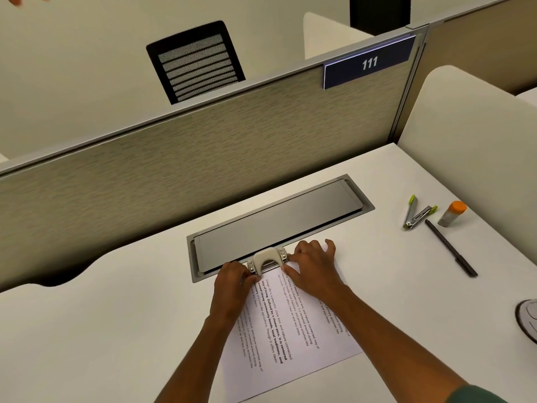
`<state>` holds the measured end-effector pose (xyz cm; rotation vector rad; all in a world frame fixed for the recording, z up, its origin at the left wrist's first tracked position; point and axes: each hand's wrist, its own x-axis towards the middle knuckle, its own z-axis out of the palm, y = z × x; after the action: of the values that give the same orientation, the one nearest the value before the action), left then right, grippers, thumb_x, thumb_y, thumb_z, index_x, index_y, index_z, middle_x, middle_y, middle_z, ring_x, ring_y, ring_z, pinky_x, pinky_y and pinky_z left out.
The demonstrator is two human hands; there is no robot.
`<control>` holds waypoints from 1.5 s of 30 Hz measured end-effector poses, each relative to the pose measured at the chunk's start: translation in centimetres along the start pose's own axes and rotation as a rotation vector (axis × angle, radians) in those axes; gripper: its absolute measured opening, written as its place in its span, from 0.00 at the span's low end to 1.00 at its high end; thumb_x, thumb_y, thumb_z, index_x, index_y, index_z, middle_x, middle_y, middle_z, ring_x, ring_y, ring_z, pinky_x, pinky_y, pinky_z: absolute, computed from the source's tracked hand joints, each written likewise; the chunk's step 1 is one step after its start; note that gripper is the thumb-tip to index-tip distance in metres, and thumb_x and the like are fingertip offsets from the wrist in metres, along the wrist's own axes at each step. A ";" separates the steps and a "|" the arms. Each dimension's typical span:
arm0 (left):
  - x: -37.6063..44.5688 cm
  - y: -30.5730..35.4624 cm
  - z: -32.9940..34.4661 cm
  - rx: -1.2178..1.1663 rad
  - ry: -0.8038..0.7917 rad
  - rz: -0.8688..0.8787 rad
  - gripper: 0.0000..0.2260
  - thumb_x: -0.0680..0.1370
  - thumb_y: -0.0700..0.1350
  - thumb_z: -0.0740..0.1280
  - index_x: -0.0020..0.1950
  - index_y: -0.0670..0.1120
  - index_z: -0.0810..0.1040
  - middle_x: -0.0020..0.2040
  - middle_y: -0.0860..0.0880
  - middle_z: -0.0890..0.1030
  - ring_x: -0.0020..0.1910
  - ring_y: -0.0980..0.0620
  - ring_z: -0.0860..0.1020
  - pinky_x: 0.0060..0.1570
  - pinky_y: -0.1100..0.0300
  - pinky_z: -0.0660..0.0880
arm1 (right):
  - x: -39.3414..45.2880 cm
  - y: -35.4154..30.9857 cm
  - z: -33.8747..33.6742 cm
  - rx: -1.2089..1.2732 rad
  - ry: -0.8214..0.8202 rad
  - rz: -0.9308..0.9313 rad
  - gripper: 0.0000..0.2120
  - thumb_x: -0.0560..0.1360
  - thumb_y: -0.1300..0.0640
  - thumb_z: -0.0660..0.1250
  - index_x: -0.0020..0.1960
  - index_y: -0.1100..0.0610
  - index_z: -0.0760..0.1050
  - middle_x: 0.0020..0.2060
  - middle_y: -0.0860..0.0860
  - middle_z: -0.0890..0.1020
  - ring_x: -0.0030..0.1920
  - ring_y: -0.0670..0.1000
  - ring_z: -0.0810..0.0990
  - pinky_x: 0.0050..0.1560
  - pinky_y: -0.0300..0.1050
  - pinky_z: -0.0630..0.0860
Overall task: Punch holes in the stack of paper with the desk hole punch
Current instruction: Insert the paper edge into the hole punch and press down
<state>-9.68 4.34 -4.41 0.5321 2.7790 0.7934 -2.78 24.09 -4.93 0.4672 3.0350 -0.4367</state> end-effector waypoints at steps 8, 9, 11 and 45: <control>-0.2 0.3 -0.2 -0.002 -0.005 -0.009 0.11 0.75 0.54 0.71 0.46 0.47 0.77 0.48 0.50 0.78 0.45 0.57 0.73 0.40 0.70 0.64 | -0.1 -0.2 -0.4 -0.013 -0.030 0.006 0.24 0.77 0.35 0.53 0.63 0.46 0.77 0.63 0.46 0.76 0.64 0.49 0.70 0.71 0.61 0.50; -0.2 0.3 -0.2 0.000 -0.009 -0.011 0.11 0.75 0.55 0.71 0.46 0.48 0.77 0.48 0.50 0.78 0.45 0.56 0.73 0.41 0.70 0.65 | -0.1 -0.2 -0.4 -0.016 -0.039 0.014 0.24 0.77 0.35 0.53 0.63 0.46 0.76 0.64 0.46 0.76 0.65 0.49 0.70 0.72 0.61 0.50; -0.3 0.4 -0.3 -0.006 -0.014 -0.008 0.10 0.75 0.55 0.71 0.45 0.49 0.78 0.47 0.51 0.78 0.46 0.55 0.75 0.43 0.67 0.68 | -0.2 -0.3 -0.4 -0.030 -0.049 0.036 0.25 0.77 0.34 0.52 0.64 0.46 0.76 0.64 0.47 0.76 0.66 0.49 0.70 0.72 0.62 0.50; -14.8 0.1 -0.6 -0.016 0.014 -0.046 0.04 0.76 0.43 0.69 0.41 0.46 0.77 0.40 0.50 0.78 0.45 0.52 0.72 0.45 0.56 0.72 | -12.8 -1.3 0.5 0.125 -0.112 -0.011 0.15 0.81 0.57 0.55 0.62 0.45 0.75 0.59 0.45 0.79 0.60 0.49 0.74 0.70 0.55 0.51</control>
<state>3.72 -1.68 -2.41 0.4595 2.7846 0.8123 9.07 19.08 -4.06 0.4166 2.9155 -0.6335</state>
